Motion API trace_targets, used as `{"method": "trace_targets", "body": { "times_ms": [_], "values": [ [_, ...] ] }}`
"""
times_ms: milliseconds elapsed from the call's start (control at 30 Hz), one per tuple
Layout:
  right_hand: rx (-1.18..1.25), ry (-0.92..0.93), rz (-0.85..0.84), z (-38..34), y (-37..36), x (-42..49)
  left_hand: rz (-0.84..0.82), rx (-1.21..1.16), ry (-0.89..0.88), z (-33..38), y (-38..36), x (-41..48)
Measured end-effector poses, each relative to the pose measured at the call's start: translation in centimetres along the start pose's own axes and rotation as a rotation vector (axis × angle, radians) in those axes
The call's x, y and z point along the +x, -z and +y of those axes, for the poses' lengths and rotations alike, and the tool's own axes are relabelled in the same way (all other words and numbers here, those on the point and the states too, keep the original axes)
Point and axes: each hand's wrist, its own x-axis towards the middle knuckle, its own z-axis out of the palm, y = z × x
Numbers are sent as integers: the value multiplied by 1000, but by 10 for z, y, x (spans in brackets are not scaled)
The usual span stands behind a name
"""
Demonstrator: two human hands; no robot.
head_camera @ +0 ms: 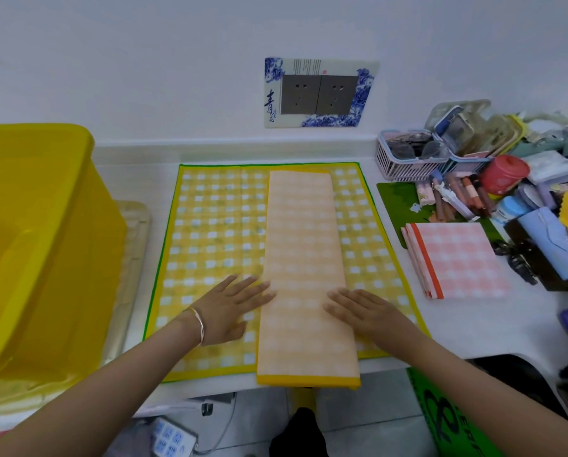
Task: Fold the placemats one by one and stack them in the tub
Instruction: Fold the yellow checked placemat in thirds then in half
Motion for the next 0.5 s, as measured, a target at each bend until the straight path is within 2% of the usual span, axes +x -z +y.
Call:
{"method": "trace_targets", "body": {
  "times_ms": [200, 333, 500],
  "values": [
    [35, -20, -193, 3, -5, 20, -114, -93, -14, 0, 4, 6],
    [177, -78, -174, 7, -6, 21, -180, -113, -23, -5, 9, 7],
    [370, -199, -66, 11, 3, 28, -136, -183, 12, -6, 8, 8]
  ]
}}
